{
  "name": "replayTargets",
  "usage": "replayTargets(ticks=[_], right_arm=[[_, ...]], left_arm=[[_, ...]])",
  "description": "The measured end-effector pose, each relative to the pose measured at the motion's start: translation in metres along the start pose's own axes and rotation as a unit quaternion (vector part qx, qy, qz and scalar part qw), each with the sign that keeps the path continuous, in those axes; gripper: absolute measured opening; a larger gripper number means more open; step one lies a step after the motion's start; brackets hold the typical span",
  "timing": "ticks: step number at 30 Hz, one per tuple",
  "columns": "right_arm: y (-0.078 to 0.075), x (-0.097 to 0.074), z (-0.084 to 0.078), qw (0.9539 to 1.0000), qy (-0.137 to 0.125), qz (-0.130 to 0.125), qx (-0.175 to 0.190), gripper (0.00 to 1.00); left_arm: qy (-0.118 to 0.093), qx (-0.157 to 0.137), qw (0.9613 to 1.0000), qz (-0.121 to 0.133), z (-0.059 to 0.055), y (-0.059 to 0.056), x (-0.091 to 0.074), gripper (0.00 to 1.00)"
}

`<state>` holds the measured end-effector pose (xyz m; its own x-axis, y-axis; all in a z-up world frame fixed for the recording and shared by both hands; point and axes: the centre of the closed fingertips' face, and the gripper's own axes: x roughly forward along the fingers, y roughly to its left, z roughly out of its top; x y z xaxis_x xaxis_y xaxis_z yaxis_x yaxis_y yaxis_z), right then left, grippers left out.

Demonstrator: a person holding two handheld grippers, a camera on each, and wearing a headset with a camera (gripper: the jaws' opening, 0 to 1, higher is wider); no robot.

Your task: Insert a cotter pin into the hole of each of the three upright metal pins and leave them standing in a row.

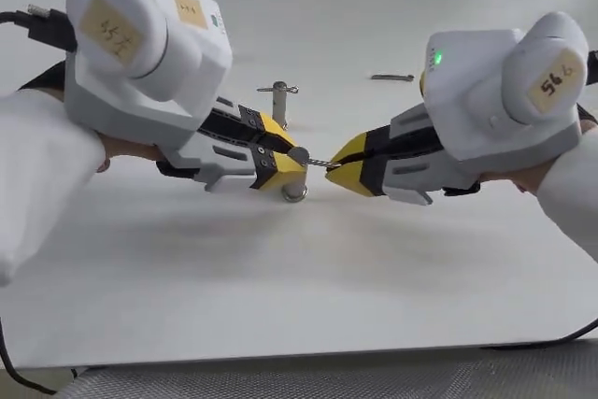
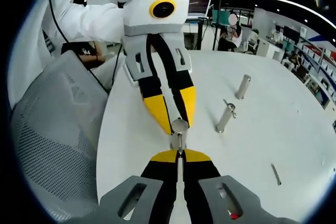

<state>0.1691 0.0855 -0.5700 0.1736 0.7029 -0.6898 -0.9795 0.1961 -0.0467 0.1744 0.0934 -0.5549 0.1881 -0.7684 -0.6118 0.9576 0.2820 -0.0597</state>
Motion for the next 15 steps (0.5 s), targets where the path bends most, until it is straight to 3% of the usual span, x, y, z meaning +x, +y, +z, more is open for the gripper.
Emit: replayTargets(ticks=[15], right_arm=[[0.0021, 0.0071, 0.0042, 0.9971, 0.017, 0.037, -0.064, 0.00]], left_arm=[[0.006, 0.021, 0.9997, -0.006, 0.0005, -0.0055, -0.0006, 0.11]])
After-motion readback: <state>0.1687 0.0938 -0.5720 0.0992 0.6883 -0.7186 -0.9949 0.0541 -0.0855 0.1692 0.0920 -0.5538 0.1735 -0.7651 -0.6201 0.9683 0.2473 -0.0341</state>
